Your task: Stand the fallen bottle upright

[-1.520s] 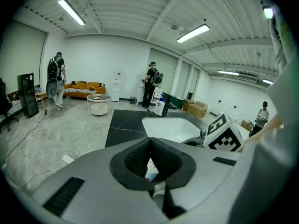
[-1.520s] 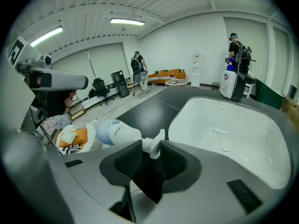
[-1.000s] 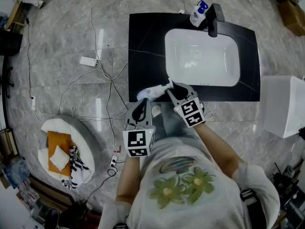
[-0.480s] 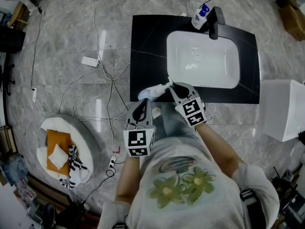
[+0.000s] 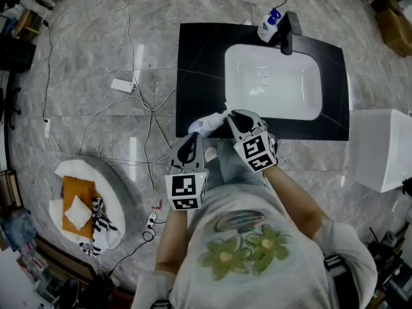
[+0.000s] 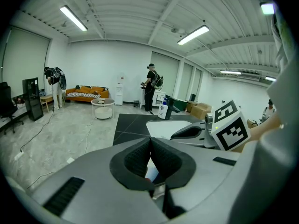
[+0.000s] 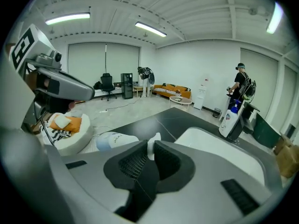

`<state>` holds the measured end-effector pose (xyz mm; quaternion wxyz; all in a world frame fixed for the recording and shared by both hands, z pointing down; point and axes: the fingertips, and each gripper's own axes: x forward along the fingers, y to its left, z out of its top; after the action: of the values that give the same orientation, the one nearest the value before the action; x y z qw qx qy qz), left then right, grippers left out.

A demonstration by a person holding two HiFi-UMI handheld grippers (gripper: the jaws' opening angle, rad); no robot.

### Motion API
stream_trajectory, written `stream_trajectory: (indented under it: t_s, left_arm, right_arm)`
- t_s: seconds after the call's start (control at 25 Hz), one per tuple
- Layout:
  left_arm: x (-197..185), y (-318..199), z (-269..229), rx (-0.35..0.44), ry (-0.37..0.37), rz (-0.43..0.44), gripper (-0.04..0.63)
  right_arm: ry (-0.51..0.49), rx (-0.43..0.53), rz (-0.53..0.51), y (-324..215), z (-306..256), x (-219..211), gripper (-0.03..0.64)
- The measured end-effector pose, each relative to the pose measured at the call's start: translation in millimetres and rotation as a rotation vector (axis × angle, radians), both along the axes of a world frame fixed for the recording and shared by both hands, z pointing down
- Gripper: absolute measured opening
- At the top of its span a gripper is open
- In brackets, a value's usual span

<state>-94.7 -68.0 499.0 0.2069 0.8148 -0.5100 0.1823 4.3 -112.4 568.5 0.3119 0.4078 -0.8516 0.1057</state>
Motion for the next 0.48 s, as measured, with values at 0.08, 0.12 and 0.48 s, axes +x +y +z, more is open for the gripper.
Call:
stream_trajectory:
  t_s: [0.08,0.12,0.48]
  left_arm:
    - [-1,0,-2,0.006,0.001,-0.002,0.018]
    - [-2,0,-3,0.008,0.001,-0.003,0.018]
    - [-3,5,-8,0.017,0.004,-0.010,0.018]
  right_arm:
    - [0.012,0.014,-0.008,0,-4,-1,0.069]
    - [0.016,0.021,-0.012,0,-6,-2,0.069]
    - [0.072,0.082,-0.039,-1,-23,-1,0.069]
